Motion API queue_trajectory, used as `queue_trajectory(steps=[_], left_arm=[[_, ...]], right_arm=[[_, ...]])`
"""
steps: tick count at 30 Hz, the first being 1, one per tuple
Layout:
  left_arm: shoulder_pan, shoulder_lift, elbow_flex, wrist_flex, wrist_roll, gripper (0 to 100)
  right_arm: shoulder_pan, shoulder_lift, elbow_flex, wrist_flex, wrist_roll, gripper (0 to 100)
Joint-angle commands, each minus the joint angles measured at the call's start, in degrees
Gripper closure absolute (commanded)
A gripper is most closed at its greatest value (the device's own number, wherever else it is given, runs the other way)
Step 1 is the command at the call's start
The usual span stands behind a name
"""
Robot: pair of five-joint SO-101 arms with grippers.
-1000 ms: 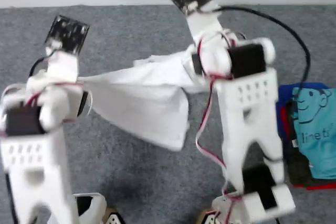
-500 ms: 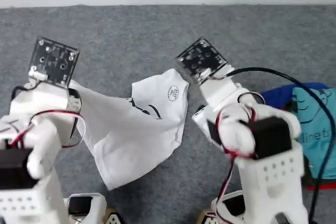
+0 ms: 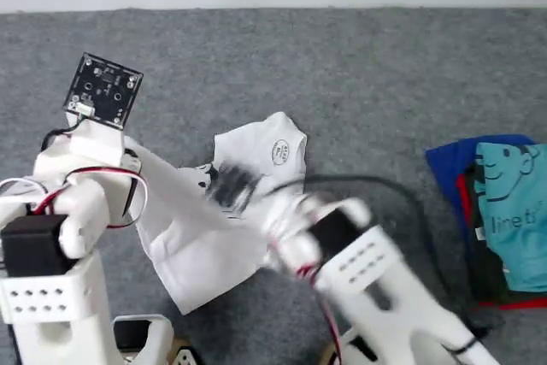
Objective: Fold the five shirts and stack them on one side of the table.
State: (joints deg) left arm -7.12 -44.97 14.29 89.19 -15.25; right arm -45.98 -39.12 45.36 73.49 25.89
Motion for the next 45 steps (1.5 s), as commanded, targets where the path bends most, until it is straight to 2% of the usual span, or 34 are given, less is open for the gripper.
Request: queue_trajectory(steps=[1, 5, 12, 19, 22, 28, 33, 35, 42, 45], left_arm=[[-2.11, 0.26, 2.86, -6.42, 2.37, 99], [-3.08, 0.35, 8.75, -12.48, 7.82, 98], [0.35, 0.26, 8.92, -11.08, 8.09, 99], [0.44, 0.26, 9.01, -10.81, 8.09, 99], [0.62, 0.26, 9.19, -10.81, 8.09, 99], [0.62, 0.26, 9.27, -10.81, 8.0, 99], [0.62, 0.26, 9.27, -10.81, 8.0, 99], [0.62, 0.26, 9.27, -10.81, 8.0, 99], [0.44, 0.26, 9.27, -10.73, 7.91, 99], [0.26, 0.26, 9.27, -10.73, 7.91, 99]], right_arm=[[-9.01, -0.57, 4.31, -6.37, 1.23, 80.0], [-12.88, 1.19, 8.62, -14.11, 0.44, 80.1], [-17.36, 22.73, 4.48, -26.42, -1.14, 80.1], [-24.84, 47.6, -19.43, -22.73, -1.23, 80.1], [-25.71, 55.34, -27.52, -20.88, -1.23, 80.1], [-23.96, 60.26, -34.81, -15.69, -0.79, 80.8], [-18.59, 60.62, -34.9, -15.52, -0.7, 99.8], [-15.43, 59.38, -34.64, -14.29, -0.7, 97.0], [-7.69, 47.16, -34.9, 0.75, 5.36, 98.8], [-5.23, 40.31, -34.64, 6.46, 5.8, 98.8]])
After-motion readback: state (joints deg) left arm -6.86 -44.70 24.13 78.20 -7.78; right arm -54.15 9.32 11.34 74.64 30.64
